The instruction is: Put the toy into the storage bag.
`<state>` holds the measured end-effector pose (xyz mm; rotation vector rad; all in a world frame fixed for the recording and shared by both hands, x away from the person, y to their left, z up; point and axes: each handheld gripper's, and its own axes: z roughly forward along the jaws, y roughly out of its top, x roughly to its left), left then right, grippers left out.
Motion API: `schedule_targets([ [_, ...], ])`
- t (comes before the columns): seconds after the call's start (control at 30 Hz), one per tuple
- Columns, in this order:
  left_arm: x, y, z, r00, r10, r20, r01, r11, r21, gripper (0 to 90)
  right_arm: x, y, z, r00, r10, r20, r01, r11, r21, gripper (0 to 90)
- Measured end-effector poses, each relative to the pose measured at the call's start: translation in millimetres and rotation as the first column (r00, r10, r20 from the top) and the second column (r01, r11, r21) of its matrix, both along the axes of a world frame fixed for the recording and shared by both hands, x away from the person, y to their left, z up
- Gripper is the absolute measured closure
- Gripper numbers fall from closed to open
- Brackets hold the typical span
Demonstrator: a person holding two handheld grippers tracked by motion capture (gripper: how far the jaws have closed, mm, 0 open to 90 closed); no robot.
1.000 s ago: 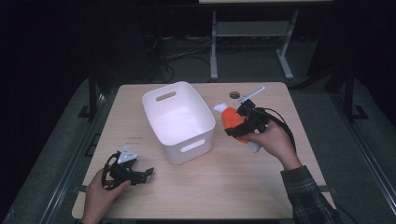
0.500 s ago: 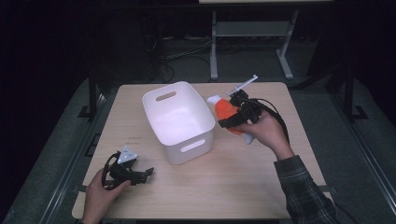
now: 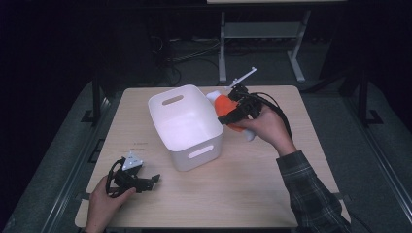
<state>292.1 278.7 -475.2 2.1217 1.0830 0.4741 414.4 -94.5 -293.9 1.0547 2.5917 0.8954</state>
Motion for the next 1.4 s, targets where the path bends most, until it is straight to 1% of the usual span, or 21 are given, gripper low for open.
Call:
schedule_targets([
  [0.03,0.0,0.0,0.0,1.0,0.0,0.0,0.0,1.0,0.0,12.9,0.0,0.0,0.0,1.0,0.0,0.0,0.0,1.0,0.0,22.1],
  [0.07,0.0,0.1,0.1,1.0,-0.001,-0.001,0.001,1.0,0.001,12.9,2.5,5.2,2.5,1.0,0.007,0.001,-0.007,1.0,-0.003,22.1],
  [0.17,0.0,0.1,0.1,1.0,-0.001,-0.002,0.001,1.0,0.001,12.9,4.3,10.4,5.3,0.9999,0.01,0.003,-0.01,1.0,-0.006,22.1],
  [0.27,0.0,0.1,0.2,1.0,-0.001,-0.002,0.001,1.0,0.001,12.9,7.4,22.0,10.2,0.9998,0.018,0.007,-0.018,1.0,-0.011,22.1],
  [0.33,0.0,0.1,0.2,1.0,-0.001,-0.003,0.001,1.0,0.001,12.9,7.8,24.3,10.9,0.9998,0.019,0.008,-0.019,1.0,-0.011,22.1],
  [0.4,0.0,0.1,0.2,1.0,-0.002,-0.002,0.002,1.0,0.001,12.9,10.6,33.4,13.6,0.9997,0.024,0.01,-0.024,1.0,-0.008,22.1],
  [0.43,0.0,0.1,0.2,1.0,-0.002,-0.002,0.002,1.0,0.001,12.9,10.6,33.4,13.6,0.9997,0.024,0.01,-0.024,1.0,-0.008,22.1],
  [0.5,0.0,0.1,0.2,1.0,-0.002,-0.002,0.002,1.0,0.001,12.9,12.7,41.4,14.6,0.9995,0.031,0.008,-0.031,0.999,-0.014,22.0],
  [0.6,0.0,0.2,0.2,1.0,-0.002,-0.002,0.002,1.0,0.001,12.9,14.4,46.4,15.4,0.9993,0.035,0.007,-0.035,0.999,-0.011,22.1],
  [0.67,0.1,0.4,0.3,1.0,-0.004,-0.003,0.004,1.0,0.004,12.9,17.2,53.9,16.4,0.9994,0.034,0.005,-0.034,0.999,-0.01,22.1],
  [0.7,0.1,0.4,0.3,1.0,-0.004,-0.003,0.004,1.0,0.004,12.9,17.2,53.9,16.4,0.9994,0.034,0.005,-0.034,0.999,-0.01,22.1],
  [0.73,0.1,0.4,0.3,1.0,-0.004,-0.004,0.004,1.0,0.005,12.9,19.3,59.2,16.5,0.9995,0.031,-0.003,-0.031,0.999,-0.01,22.1],
  [0.93,0.1,0.5,0.4,1.0,-0.005,-0.004,0.005,1.0,0.006,12.9,24.5,71.5,15.6,0.9995,0.028,-0.01,-0.028,1.0,-0.011,22.1],
  [1.1,0.1,0.2,0.2,1.0,-0.002,-0.003,0.002,1.0,0.003,12.9,32.2,83.7,10.0,0.9995,0.009,-0.031,-0.009,1.0,-0.02,22.0],
  [1.23,0.0,0.2,0.2,1.0,-0.002,-0.002,0.002,1.0,0.001,12.9,35.9,89.1,6.1,0.9994,0.004,-0.036,-0.005,1.0,-0.026,22.0],
  [1.3,0.0,0.2,0.2,1.0,-0.002,-0.003,0.002,1.0,0.001,12.9,38.7,94.0,1.9,0.9992,0.001,-0.04,-0.002,0.999,-0.04,22.0],
  [1.4,0.0,0.2,0.2,1.0,-0.002,-0.003,0.002,1.0,0.001,12.9,40.7,97.4,-1.1,0.9991,-0.004,-0.042,0.002,0.999,-0.046,22.0],
])
